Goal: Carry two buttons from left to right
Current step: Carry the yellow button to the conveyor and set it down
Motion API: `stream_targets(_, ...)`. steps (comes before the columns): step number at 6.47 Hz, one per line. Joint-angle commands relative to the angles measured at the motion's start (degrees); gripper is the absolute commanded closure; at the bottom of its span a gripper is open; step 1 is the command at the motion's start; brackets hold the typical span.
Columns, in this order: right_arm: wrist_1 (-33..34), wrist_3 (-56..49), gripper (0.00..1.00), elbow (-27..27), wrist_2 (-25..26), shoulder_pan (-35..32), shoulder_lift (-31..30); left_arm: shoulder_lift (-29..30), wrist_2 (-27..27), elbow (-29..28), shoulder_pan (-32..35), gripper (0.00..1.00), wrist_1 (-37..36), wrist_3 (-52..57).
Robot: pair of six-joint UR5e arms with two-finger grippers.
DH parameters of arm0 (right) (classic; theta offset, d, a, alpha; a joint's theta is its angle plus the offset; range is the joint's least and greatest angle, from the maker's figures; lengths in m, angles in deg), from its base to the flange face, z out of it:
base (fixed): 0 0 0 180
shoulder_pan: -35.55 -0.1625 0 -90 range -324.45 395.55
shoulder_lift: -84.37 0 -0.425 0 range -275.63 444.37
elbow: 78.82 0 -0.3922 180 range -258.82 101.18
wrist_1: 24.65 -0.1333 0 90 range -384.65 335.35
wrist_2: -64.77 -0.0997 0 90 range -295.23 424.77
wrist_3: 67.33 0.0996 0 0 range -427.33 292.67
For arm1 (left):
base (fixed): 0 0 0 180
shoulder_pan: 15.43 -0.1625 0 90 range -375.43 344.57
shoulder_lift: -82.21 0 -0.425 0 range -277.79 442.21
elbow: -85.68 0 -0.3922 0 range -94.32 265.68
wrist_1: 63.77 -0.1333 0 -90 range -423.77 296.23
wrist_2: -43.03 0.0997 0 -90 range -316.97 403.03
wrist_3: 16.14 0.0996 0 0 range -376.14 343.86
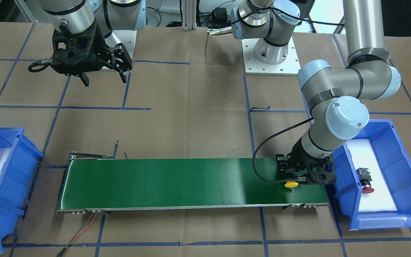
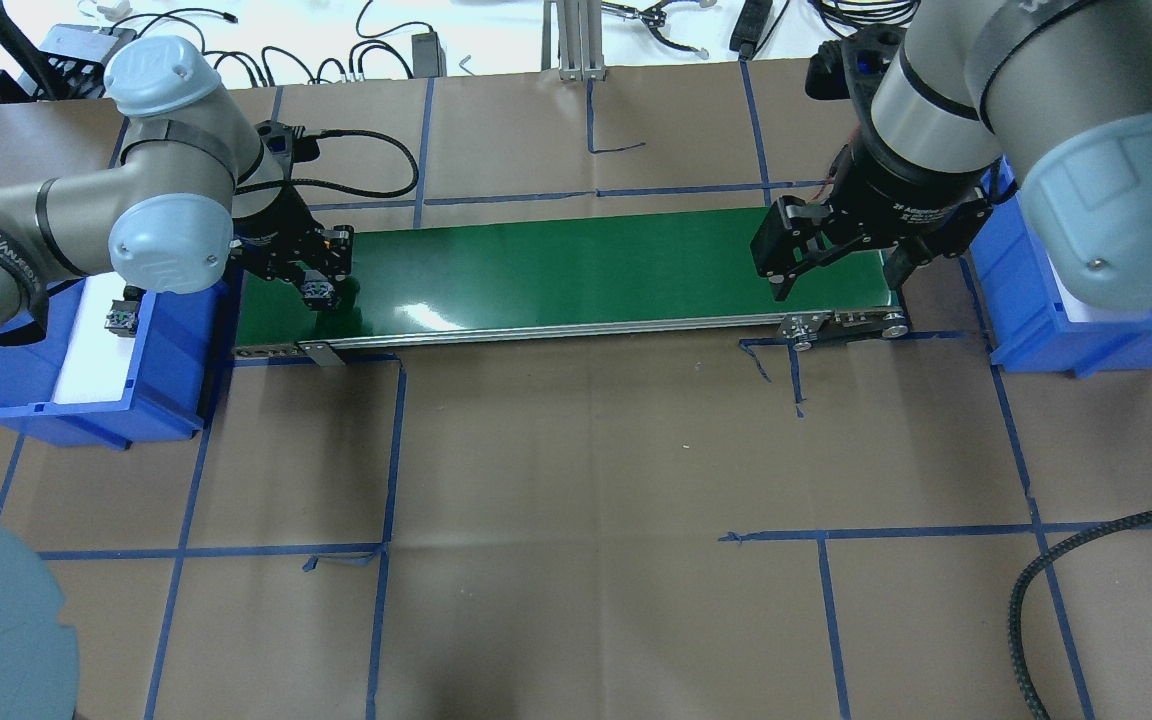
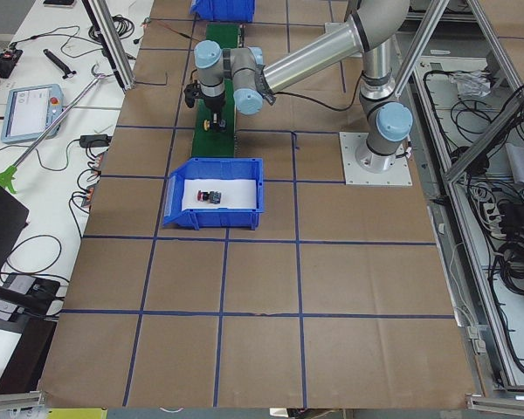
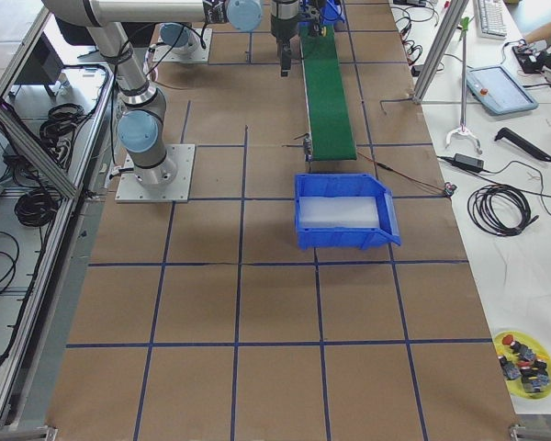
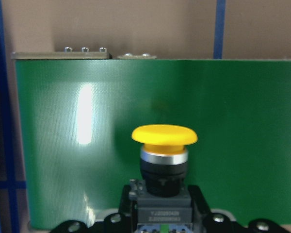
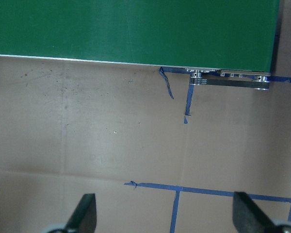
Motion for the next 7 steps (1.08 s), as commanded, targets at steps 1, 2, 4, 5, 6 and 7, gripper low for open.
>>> stream_targets(1, -0.02, 0.00, 0.00, 0.05, 0.00, 0.00, 0.03, 0.62, -0.29, 0.26, 0.10, 0.95, -0.87, -1.54)
stream_targets(2, -0.02, 0.00, 0.00, 0.23, -0.09, 0.00, 0.12, 0.44, -0.12, 0.43, 0.10, 0.35, -0.87, -1.47)
stream_targets(4, -0.10, 0.09, 0.00, 0.06, 0.00, 0.00, 0.03, -1.13, -0.29, -1.22, 0.10, 0.01, -0.26, -1.55)
stream_targets(5, -0.10, 0.09, 0.00, 0.05, 0.09, 0.00, -0.05, -2.54, -0.21, -1.49, 0.02, 0.01, 0.09, -1.55)
stream_targets(6, -0.10, 0.00, 0.00, 0.05, 0.00, 0.00, 0.03, -6.03, -0.12, -1.58, 0.10, 0.00, 2.97, -1.55)
stream_targets(7, -0.19, 0.09, 0.00, 0.05, 0.09, 0.00, -0.14, -10.59, 0.14, -1.59, -0.68, 0.00, 8.04, -1.21)
